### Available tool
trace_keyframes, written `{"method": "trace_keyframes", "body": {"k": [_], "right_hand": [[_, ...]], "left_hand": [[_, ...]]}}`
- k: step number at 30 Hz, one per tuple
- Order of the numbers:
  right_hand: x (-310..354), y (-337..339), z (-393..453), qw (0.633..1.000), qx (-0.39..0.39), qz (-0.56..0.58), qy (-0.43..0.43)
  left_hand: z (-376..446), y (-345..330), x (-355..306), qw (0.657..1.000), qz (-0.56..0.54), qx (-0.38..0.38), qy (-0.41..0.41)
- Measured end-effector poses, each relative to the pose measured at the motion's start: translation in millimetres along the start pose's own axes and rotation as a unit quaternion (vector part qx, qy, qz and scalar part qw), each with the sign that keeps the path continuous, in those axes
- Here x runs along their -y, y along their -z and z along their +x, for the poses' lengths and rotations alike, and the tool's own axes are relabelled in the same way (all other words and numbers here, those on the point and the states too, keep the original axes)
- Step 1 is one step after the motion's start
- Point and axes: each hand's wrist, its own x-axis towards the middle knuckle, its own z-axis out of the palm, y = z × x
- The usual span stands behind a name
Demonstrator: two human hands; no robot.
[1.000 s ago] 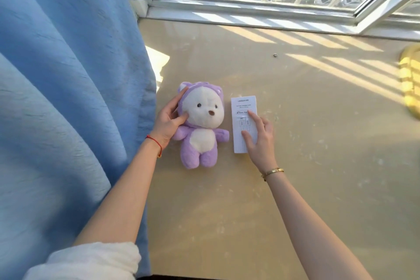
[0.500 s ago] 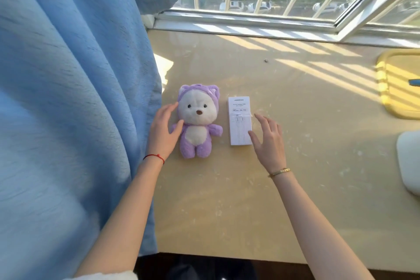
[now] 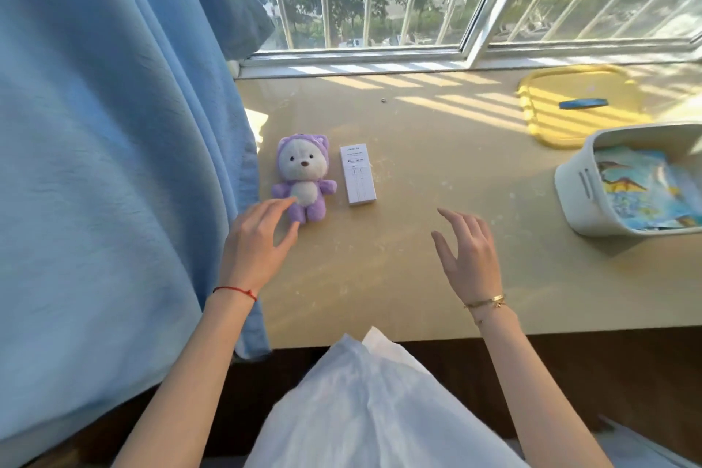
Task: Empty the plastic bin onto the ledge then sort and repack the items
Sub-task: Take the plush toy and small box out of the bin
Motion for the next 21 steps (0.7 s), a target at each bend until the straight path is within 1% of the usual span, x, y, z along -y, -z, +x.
{"method": "trace_keyframes", "body": {"k": [3,9,14,16,19,21], "right_hand": [[3.3,29.5,-35.1,1.0,-0.026,0.0,-0.006],[9.4,64.5,-101.5,0.997,-0.067,-0.002,-0.025],[21.8,78.1,-169.5,0.989,-0.115,-0.019,-0.091],[29.9,78.9,-199.2,0.982,-0.133,-0.026,-0.13],[44.1,77.8,-245.3,0.968,-0.157,-0.032,-0.191],[51.8,78.6,-274.1,0.959,-0.171,-0.04,-0.222]], "left_hand": [[-20.7,14.2,-24.5,0.999,0.0,-0.012,-0.042],[-52.7,29.9,-58.4,0.996,-0.006,-0.015,-0.085],[-72.9,36.6,-78.1,0.987,-0.048,0.035,-0.152],[-82.6,39.1,-85.4,0.98,-0.063,0.051,-0.181],[-95.8,39.1,-92.1,0.966,-0.072,0.079,-0.236],[-101.7,36.4,-97.7,0.951,-0.076,0.119,-0.275]]}}
